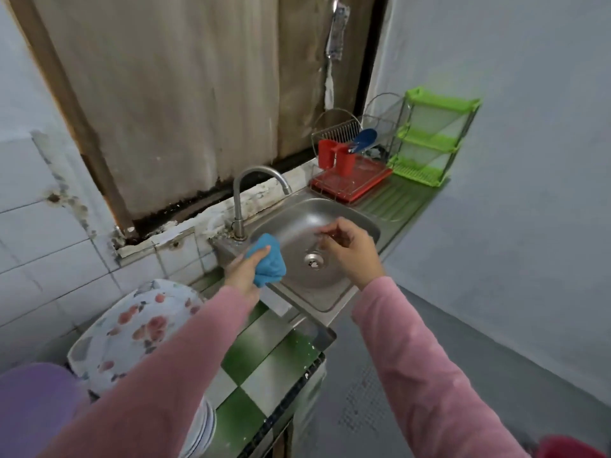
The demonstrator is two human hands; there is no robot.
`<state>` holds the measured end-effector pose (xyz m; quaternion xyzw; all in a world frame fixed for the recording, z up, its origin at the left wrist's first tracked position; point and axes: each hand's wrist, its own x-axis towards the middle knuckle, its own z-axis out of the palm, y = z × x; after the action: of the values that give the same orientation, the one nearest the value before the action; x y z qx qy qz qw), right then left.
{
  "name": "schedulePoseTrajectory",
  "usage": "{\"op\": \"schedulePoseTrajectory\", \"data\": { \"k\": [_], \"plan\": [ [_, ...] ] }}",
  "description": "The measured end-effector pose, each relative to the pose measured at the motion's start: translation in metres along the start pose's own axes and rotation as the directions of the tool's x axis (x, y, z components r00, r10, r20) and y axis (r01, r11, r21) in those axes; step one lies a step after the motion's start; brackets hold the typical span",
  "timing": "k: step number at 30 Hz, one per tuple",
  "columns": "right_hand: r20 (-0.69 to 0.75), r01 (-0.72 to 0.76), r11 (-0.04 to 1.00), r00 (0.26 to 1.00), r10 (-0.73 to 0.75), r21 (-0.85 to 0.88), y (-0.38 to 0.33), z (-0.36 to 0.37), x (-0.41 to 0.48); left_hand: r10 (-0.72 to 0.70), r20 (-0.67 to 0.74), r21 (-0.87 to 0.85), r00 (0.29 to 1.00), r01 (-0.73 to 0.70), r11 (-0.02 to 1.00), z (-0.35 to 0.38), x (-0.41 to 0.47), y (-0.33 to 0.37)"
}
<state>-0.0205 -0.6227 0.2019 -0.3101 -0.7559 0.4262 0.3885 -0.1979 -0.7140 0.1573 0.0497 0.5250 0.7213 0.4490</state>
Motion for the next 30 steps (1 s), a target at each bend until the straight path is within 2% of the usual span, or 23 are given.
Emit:
{"op": "schedulePoseTrajectory", "data": {
  "k": [6,9,14,18,25,30],
  "plan": [
    [-0.204,0.064,0.998,0.977,-0.059,0.021,0.039,-0.096,0.036,0.039,0.159,0.069,0.987,-0.051,0.996,0.108,0.024,-0.038],
    [-0.24,0.1,0.995,0.966,-0.099,-0.007,0.056,-0.145,0.068,0.04,0.156,0.036,0.987,-0.046,0.998,0.166,0.042,-0.054],
    [-0.217,0.123,0.992,0.968,-0.123,-0.013,0.079,-0.211,0.127,0.065,0.099,-0.039,0.993,-0.062,0.997,0.253,0.068,-0.069],
    [-0.164,0.15,0.989,0.976,-0.145,0.014,0.089,-0.239,0.174,0.133,0.04,-0.077,0.99,-0.129,0.989,0.297,0.095,-0.065],
    [-0.044,0.215,0.974,0.976,-0.212,0.068,0.087,-0.236,0.244,0.3,-0.121,-0.05,0.946,-0.308,0.95,0.321,0.135,-0.031],
    [-0.014,0.287,0.954,0.958,-0.287,0.085,0.081,-0.218,0.299,0.34,-0.185,-0.051,0.922,-0.354,0.934,0.324,0.172,-0.003]
  ]
}}
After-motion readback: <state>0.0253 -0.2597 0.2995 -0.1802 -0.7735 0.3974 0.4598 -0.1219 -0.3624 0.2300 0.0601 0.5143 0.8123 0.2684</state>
